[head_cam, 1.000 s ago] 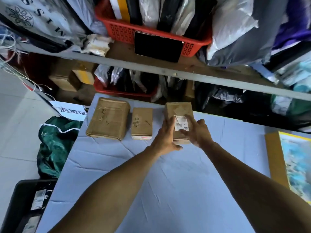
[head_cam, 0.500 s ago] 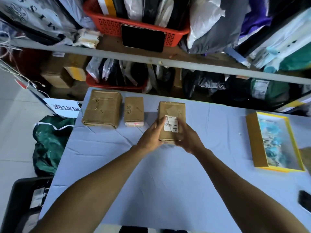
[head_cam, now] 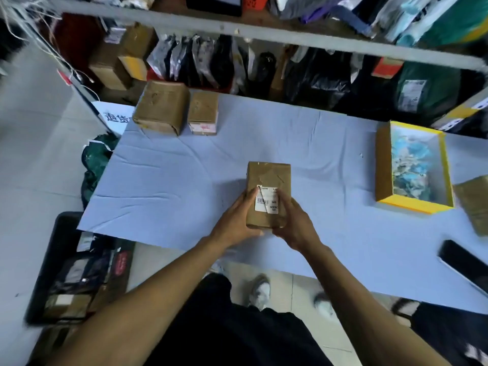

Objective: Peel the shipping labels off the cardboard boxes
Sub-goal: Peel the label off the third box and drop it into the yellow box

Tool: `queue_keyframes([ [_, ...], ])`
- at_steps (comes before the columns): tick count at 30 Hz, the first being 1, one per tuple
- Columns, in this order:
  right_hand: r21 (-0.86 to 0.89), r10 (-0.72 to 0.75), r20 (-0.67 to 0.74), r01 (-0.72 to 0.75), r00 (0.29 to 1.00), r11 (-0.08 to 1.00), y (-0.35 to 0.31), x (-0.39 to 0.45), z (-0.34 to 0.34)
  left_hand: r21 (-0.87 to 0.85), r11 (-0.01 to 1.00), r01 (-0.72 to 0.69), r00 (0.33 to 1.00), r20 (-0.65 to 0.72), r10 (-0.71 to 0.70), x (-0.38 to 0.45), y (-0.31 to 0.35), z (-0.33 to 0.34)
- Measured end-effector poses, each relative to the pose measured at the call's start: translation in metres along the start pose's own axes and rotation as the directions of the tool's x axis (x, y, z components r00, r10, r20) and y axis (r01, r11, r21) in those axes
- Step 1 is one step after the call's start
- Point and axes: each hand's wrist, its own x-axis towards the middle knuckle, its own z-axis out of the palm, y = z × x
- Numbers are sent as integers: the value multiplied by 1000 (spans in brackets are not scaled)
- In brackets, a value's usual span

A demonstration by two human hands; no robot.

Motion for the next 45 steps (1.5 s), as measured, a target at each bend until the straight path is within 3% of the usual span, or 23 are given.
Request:
queue_keyframes([
  [9,53,39,95,-45,995,998,21,-66,39,-3,997,75,997,11,-75,-67,-6,32],
  [15,90,66,-196,-49,978,995,7,-50,43,28,994,107,994,-17,-107,-63,-2,35],
  [20,92,106,-326,-80,939,993,4,-50,56,35,994,102,995,-22,-101,-62,-7,36],
  [31,159,196,-340,-149,920,976,0,-40,64,40,994,103,993,-57,-101,-63,-6,42],
  [45,67,120,-322,-104,939,992,1,-45,64,37,994,101,992,-81,-98,-67,-5,43],
])
